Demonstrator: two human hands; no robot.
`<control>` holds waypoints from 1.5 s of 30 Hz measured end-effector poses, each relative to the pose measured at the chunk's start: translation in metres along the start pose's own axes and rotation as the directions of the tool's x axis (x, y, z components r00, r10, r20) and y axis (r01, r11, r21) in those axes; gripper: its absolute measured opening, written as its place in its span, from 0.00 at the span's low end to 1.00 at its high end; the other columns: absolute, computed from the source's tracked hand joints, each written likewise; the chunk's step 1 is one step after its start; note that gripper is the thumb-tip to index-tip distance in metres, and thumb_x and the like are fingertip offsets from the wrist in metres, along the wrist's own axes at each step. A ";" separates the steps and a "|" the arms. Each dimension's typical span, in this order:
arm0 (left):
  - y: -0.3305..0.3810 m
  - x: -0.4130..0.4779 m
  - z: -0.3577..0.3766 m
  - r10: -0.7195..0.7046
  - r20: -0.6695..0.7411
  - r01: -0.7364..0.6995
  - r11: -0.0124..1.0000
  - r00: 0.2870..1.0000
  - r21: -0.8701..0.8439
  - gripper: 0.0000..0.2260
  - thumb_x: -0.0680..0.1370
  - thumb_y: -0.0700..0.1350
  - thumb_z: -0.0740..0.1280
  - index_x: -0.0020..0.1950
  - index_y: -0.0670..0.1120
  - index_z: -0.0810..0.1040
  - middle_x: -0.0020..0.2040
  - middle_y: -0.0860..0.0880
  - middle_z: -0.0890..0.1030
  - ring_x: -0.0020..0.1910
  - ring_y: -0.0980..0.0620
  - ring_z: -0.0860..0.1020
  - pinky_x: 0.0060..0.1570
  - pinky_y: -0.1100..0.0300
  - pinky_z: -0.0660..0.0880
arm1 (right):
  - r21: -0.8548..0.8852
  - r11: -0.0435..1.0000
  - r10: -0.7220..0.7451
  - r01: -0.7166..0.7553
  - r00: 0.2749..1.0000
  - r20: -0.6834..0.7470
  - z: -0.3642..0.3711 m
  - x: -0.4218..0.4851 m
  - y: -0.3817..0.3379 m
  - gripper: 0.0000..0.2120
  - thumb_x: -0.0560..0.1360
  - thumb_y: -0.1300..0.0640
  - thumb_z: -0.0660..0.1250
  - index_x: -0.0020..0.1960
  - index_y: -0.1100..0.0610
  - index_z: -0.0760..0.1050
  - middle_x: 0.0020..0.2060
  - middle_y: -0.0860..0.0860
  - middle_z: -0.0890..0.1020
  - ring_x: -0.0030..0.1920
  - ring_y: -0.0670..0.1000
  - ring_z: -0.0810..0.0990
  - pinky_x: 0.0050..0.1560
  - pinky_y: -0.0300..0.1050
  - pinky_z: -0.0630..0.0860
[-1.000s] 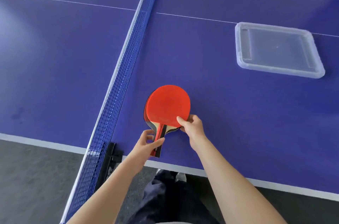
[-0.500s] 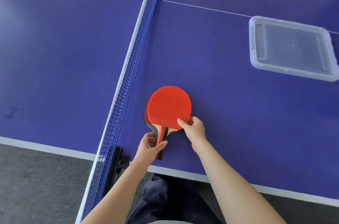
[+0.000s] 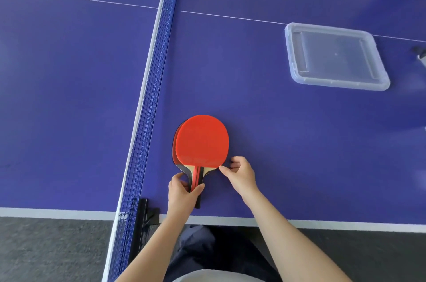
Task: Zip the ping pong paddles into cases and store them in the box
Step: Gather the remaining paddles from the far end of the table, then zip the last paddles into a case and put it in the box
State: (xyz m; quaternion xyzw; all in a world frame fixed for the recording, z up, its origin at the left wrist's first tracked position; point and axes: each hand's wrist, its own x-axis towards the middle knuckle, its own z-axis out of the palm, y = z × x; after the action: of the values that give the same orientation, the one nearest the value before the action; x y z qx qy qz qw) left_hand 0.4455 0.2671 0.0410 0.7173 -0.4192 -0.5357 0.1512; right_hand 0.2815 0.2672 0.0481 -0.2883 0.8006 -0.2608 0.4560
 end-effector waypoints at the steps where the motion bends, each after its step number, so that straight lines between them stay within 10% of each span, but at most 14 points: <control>1: -0.001 0.000 0.000 0.017 -0.012 -0.017 0.999 1.000 0.030 0.30 0.71 0.46 0.76 0.68 0.42 0.67 0.53 0.45 0.71 0.52 0.46 0.74 0.51 0.53 0.73 | -0.017 1.000 -0.007 0.007 1.000 -0.007 -0.004 -0.002 0.005 0.23 0.72 0.53 0.72 0.63 0.56 0.70 0.55 0.51 0.76 0.50 0.47 0.75 0.48 0.38 0.71; 6: 0.007 -0.014 0.000 0.323 -0.177 -0.228 0.883 0.930 0.411 0.31 0.70 0.49 0.76 0.67 0.39 0.69 0.63 0.41 0.70 0.63 0.39 0.69 0.59 0.46 0.67 | -0.208 0.976 -0.067 0.058 0.997 -0.036 -0.032 -0.015 0.030 0.21 0.76 0.53 0.68 0.65 0.56 0.68 0.59 0.50 0.71 0.58 0.48 0.72 0.53 0.38 0.70; 11: 0.029 -0.019 0.017 0.650 0.061 -0.506 0.524 0.757 0.685 0.28 0.67 0.51 0.77 0.62 0.41 0.73 0.62 0.42 0.75 0.60 0.39 0.74 0.54 0.43 0.74 | -0.446 0.888 -0.154 0.109 0.986 -0.067 -0.074 -0.023 0.045 0.23 0.78 0.51 0.65 0.69 0.56 0.65 0.66 0.51 0.70 0.66 0.51 0.69 0.63 0.43 0.69; 15: 0.062 -0.026 0.059 0.618 0.390 -0.634 0.234 0.682 0.737 0.32 0.66 0.54 0.78 0.64 0.39 0.75 0.65 0.41 0.76 0.64 0.38 0.75 0.59 0.45 0.74 | -0.532 0.840 -0.188 0.108 0.977 -0.098 -0.119 -0.030 0.059 0.25 0.79 0.50 0.63 0.72 0.55 0.61 0.71 0.51 0.66 0.70 0.51 0.66 0.66 0.42 0.66; 22: 0.115 -0.088 0.170 0.403 0.694 -0.719 -0.117 0.596 0.685 0.34 0.80 0.59 0.59 0.78 0.44 0.50 0.78 0.47 0.55 0.78 0.47 0.50 0.76 0.51 0.48 | -0.595 0.803 -0.210 0.034 0.950 -0.230 -0.226 -0.064 0.124 0.28 0.80 0.47 0.61 0.75 0.55 0.57 0.73 0.52 0.63 0.73 0.52 0.63 0.69 0.44 0.65; 45: 0.242 -0.269 0.473 0.524 0.756 -0.822 -0.169 0.392 0.544 0.30 0.80 0.58 0.59 0.76 0.44 0.56 0.76 0.46 0.61 0.75 0.47 0.58 0.72 0.52 0.57 | -0.441 0.877 -0.123 -0.190 0.798 -0.589 -0.552 -0.132 0.290 0.29 0.79 0.46 0.61 0.75 0.56 0.57 0.74 0.53 0.62 0.74 0.53 0.61 0.70 0.48 0.65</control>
State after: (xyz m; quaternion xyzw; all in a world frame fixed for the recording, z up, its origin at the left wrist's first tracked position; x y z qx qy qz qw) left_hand -0.1046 0.4361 0.1946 0.2378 -0.9608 -0.1251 -0.0681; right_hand -0.2142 0.6474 0.1745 -0.2795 0.9472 -0.1237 0.0972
